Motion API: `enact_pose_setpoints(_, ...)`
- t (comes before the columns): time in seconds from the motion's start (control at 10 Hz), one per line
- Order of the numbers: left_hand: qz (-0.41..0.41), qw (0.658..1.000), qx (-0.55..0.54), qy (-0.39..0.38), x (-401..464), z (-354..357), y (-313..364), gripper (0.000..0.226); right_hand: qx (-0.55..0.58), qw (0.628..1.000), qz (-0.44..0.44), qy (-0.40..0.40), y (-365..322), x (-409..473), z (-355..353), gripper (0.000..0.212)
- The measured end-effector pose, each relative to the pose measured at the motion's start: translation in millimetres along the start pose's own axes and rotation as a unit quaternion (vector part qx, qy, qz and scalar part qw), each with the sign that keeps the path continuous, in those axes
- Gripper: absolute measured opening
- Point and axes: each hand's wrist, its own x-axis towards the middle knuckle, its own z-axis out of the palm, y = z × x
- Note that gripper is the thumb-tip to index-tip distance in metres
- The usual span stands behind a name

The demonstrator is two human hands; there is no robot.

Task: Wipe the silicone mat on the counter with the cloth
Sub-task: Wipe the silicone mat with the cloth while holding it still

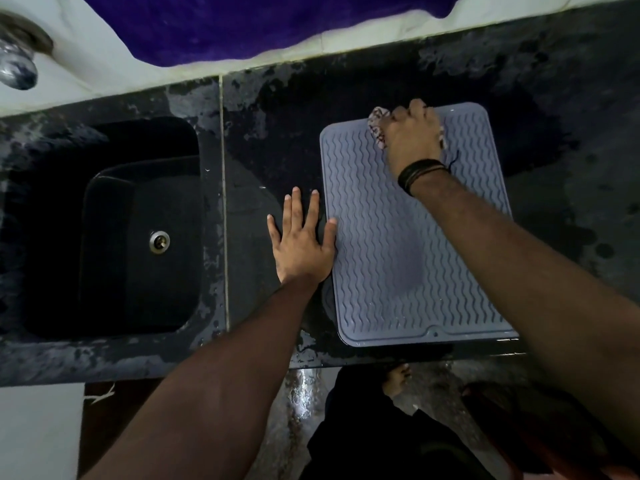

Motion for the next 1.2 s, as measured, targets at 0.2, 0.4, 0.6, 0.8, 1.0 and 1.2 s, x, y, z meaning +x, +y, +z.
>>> enact_pose_setpoints(0.2,0.0,1.0,0.006,-0.006,0,-2,1,0.066,0.028,0.998,-0.041,0.042,-68,8,-14,0.044)
enact_pose_setpoints(0.4,0.002,1.0,0.01,-0.006,0,-2,0,0.065,0.021,0.993,-0.106,0.056,-63,7,-10,0.04)
enact_pose_setpoints(0.6,0.004,1.0,0.002,0.002,-1,-3,0,0.065,0.007,0.999,-0.016,0.033,24,-1,11,0.039)
enact_pose_setpoints(0.8,0.005,1.0,0.003,0.003,-1,-2,0,0.066,0.041,0.999,0.018,0.007,9,-15,7,0.049)
enact_pose_setpoints(1.0,0.006,1.0,0.0,0.007,-1,1,-2,0.067,0.151,0.987,0.014,0.054,-8,-87,34,0.056)
enact_pose_setpoints(1.2,0.007,1.0,-0.001,0.002,-2,1,-1,0.067,0.173,0.983,0.004,0.053,-8,-154,46,0.058)
